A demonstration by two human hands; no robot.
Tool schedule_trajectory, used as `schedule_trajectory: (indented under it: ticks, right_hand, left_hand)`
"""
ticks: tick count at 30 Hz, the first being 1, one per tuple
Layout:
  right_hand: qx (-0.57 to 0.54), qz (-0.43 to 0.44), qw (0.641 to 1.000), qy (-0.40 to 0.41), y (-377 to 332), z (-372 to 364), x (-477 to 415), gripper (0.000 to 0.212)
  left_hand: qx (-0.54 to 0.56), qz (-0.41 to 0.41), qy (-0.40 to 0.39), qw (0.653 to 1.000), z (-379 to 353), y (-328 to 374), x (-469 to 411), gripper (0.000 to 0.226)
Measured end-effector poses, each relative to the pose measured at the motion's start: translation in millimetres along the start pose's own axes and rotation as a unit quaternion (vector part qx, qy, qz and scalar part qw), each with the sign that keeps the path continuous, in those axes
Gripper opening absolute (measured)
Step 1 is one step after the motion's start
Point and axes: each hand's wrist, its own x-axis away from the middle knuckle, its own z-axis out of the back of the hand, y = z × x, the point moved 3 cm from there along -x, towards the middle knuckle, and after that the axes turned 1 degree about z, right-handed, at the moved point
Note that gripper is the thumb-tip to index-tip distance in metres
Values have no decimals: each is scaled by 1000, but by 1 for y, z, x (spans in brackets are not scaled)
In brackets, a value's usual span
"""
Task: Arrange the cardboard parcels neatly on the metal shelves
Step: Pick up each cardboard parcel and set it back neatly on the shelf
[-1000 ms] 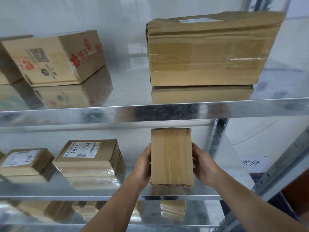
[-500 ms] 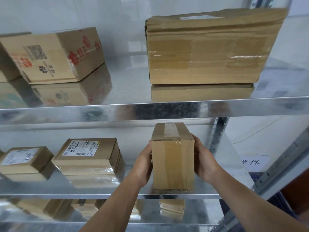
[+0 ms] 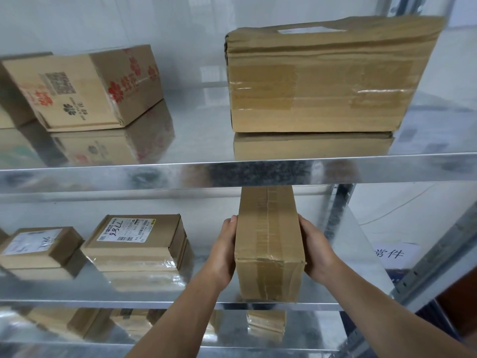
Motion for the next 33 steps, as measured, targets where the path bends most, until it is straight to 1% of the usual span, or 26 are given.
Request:
schedule_trajectory:
  ticks: [1,3,4,5,9,13,19,33]
  right_hand:
    - [-2,-4,1000,1,0,-1,2,44]
    - [-1,-13,1000,2,-2,-2,5,46]
    - [-3,-19,1000,-2,-1,-2,6,49]
    - [-5,-25,1000,-6,-1,-4,8,53]
    - [-28,-44,999,-4,4,-5,8,67]
    - [-31,-53,998,-6,10,-7,6,73]
    - [-34,-63,997,-2,19,-3,11,69]
    - [-22,-68,997,4,18,-6,9,70]
  left_hand:
    - [0,-6,-7,1000,-1,0,0,38]
    - [-2,-13,-18,1000,-4,0,2,53]
    - [-5,-11,-22,1000,-5,-1,2,61]
    - [-6,-6,-25,1000,-6,-3,1,65]
    - [8,37,-20,999,-6,-9,1,55]
    - [16,58,-28,998,-5,-14,1,54]
    - [-1,77,-24,997,-2,-26,1,57]
    - [9,76,-23,997,2,-26,-4,54]
